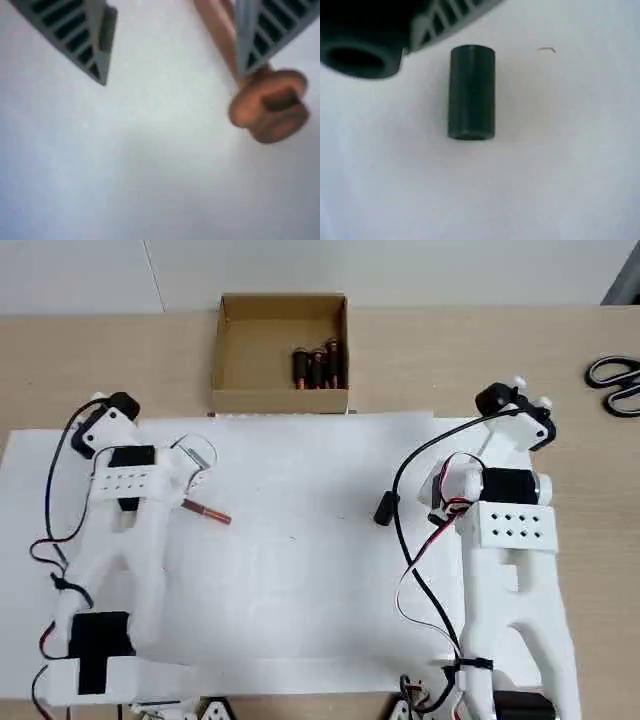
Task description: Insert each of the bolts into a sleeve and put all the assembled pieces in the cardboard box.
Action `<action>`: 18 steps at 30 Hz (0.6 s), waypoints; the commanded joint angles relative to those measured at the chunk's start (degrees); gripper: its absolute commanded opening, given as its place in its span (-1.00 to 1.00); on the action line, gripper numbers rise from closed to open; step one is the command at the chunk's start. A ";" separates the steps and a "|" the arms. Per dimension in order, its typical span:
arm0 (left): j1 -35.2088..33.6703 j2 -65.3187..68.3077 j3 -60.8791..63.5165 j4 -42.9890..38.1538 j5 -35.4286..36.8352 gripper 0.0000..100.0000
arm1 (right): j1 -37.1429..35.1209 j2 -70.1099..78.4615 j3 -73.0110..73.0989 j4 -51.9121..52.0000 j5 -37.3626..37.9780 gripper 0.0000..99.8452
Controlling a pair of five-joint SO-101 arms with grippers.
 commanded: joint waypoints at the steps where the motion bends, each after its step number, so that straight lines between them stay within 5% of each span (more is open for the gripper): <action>1: 0.53 -0.18 0.40 -0.97 -0.09 -0.67 | 0.40 -1.98 -0.35 -0.57 0.44 -0.99; 18: 0.44 -0.18 0.75 1.41 1.32 -0.67 | 0.40 -2.24 -0.26 2.24 0.26 -0.99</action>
